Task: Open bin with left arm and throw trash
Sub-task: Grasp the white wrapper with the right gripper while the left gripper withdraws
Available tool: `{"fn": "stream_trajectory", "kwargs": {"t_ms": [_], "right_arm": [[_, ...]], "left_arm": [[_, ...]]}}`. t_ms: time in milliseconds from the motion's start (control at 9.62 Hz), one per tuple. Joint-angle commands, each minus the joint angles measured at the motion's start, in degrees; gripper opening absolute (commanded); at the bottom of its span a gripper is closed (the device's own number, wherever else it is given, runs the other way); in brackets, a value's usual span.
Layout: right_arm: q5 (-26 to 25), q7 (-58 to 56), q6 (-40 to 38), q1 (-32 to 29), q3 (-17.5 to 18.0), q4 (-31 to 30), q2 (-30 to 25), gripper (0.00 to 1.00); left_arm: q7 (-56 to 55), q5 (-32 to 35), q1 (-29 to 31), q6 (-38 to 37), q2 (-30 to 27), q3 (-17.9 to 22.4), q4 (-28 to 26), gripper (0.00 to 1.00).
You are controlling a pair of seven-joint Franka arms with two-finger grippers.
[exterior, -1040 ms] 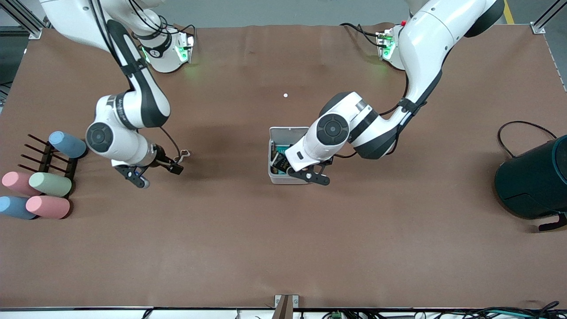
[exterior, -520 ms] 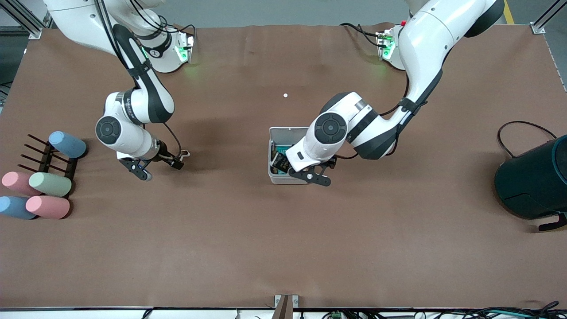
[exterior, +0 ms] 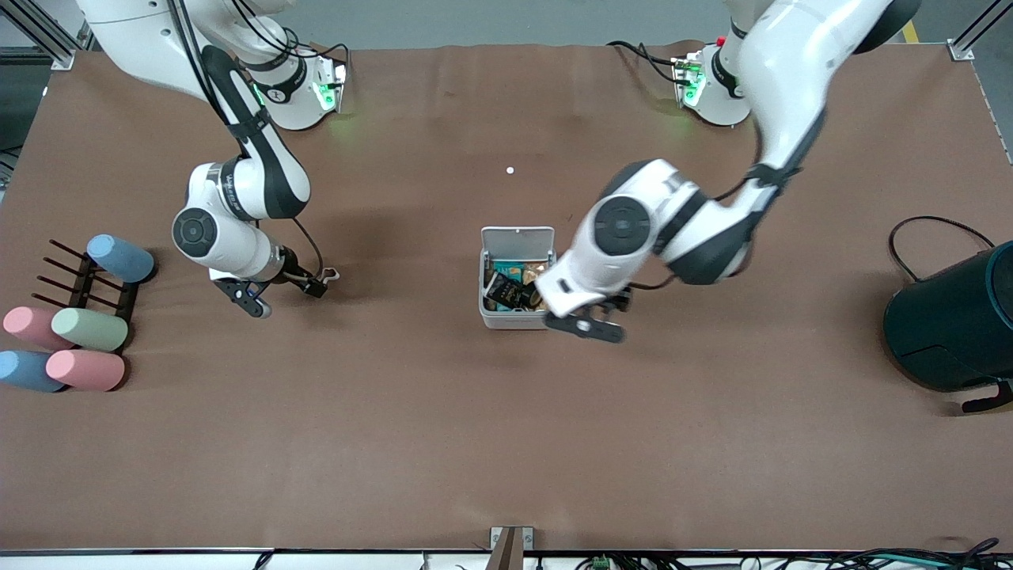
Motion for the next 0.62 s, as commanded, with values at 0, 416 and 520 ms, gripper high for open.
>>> {"fn": "stream_trajectory", "kwargs": {"t_ms": [0, 416, 520], "right_arm": [[-0.08, 0.19, 2.4, -0.93, 1.02, -1.44, 0.84, 0.92], [0.0, 0.27, 5.58, -0.58, 1.19, -1.44, 3.4, 0.25], [0.09, 0.36, 5.23, -0.57, 1.28, -1.44, 3.22, 0.0]], "left_arm": [[3.38, -0.79, 10.96, -1.35, -5.41, -2.99, -0.31, 1.0], [14.1, -0.62, 21.71, -18.9, -7.87, -5.38, 7.77, 1.0], [16.91, -0.88, 23.65, -20.23, -10.15, -5.38, 7.78, 1.0]]}}
